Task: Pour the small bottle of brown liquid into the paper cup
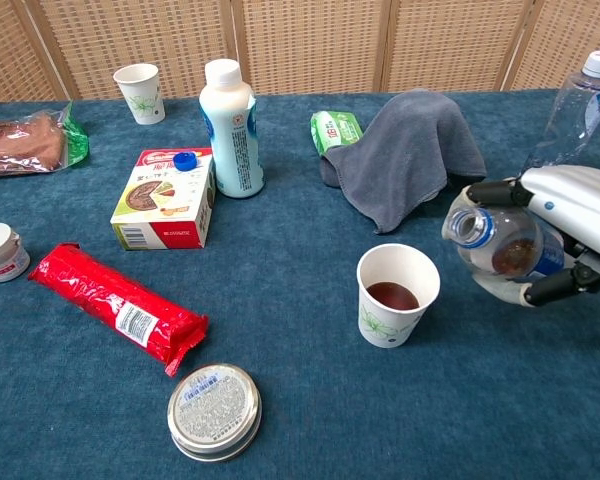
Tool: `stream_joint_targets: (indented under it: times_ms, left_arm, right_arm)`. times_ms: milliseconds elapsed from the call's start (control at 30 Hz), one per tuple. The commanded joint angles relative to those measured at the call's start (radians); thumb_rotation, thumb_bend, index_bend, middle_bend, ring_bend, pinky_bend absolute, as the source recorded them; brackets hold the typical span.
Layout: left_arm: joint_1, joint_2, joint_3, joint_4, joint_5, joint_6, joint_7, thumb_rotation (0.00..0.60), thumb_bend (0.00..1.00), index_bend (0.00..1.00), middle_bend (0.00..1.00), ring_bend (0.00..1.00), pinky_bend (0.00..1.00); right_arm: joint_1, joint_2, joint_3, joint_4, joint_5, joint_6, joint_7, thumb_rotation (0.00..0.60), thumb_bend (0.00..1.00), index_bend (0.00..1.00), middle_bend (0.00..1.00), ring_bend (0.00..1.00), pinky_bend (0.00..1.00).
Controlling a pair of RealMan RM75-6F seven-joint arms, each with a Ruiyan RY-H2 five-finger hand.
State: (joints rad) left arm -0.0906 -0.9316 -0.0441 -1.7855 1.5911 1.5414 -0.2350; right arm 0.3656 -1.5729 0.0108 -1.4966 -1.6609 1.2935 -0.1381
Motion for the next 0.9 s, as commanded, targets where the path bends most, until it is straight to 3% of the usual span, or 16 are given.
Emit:
stream_joint_targets:
  times_ms: [33, 300, 900]
  left_arm:
    - [-0.001, 0.0, 0.001, 0.001, 0.001, 0.0, -0.001, 0.6, 0.19, 0.0, 0.0, 0.0, 0.0]
    - [0.0, 0.002, 0.0, 0.004, -0.002, 0.003, -0.009, 0.6, 0.19, 0.0, 0.0, 0.0, 0.0]
    - [-0.002, 0.0, 0.003, 0.003, 0.0, 0.001, 0.001, 0.6, 0.19, 0.0, 0.0, 0.0, 0.0]
  right_arm:
    - [0.004, -0.005, 0.007, -0.024, 0.019, -0.016, -0.067, 0.6, 0.78, 0.43, 0.71, 0.37, 0.76]
    - [0.012, -0.026, 0.02, -0.047, 0.043, -0.034, -0.18, 0.6, 0.79, 0.43, 0.71, 0.37, 0.76]
    - [0.038, -0.055, 0.03, -0.042, 0.043, -0.047, -0.304, 0.6, 0.79, 0.43, 0.72, 0.37, 0.76]
